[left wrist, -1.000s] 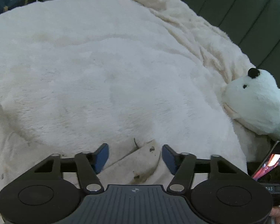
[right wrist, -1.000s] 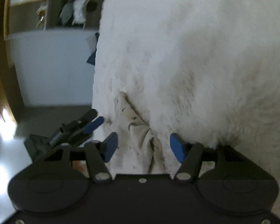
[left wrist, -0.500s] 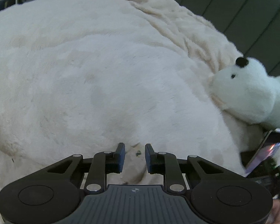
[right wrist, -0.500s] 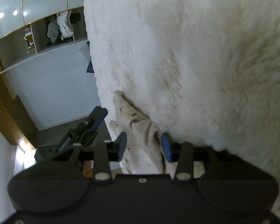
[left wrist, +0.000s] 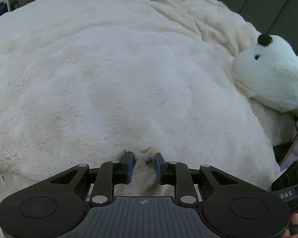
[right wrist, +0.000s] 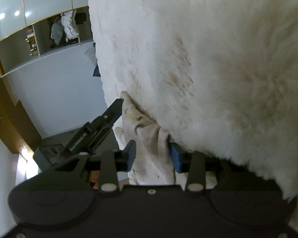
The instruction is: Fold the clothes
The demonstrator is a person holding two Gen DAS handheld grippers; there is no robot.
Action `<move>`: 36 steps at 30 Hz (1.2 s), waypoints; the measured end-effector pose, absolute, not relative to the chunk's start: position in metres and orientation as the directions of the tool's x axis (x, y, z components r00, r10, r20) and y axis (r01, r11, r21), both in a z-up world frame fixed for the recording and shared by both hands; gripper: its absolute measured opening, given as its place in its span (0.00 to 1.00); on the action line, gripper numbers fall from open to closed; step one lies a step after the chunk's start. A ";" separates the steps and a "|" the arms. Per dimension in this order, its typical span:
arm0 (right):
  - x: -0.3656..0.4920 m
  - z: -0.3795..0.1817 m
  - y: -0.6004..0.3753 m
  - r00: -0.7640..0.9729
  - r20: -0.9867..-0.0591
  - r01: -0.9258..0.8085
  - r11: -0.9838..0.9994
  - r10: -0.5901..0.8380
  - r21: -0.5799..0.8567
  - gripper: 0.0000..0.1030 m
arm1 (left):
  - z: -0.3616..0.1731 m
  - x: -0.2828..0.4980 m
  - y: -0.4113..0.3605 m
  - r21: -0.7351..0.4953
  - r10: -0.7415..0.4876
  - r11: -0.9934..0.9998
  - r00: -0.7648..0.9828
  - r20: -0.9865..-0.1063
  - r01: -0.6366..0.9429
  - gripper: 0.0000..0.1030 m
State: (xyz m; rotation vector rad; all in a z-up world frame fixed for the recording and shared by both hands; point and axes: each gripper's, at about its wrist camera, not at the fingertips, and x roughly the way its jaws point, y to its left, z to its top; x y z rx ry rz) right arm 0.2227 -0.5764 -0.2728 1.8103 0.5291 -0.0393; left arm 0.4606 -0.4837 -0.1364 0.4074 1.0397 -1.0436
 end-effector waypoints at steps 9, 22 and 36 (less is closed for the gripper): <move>0.217 -0.268 -0.574 0.877 -0.338 0.401 -0.133 0.342 0.906 0.01 | -0.132 0.458 -0.487 -0.129 -0.499 0.498 0.162 -0.851 0.858 0.00; 0.178 -0.215 -0.574 0.851 -0.454 0.436 0.124 0.263 0.891 0.03 | -0.101 0.477 -0.486 -0.098 -0.520 0.639 0.334 -0.786 0.763 0.00; 0.177 -0.175 -0.576 0.849 -0.514 0.436 0.388 0.121 0.812 0.48 | -0.086 0.403 -0.438 -0.179 -0.640 0.503 0.226 -0.734 0.845 0.42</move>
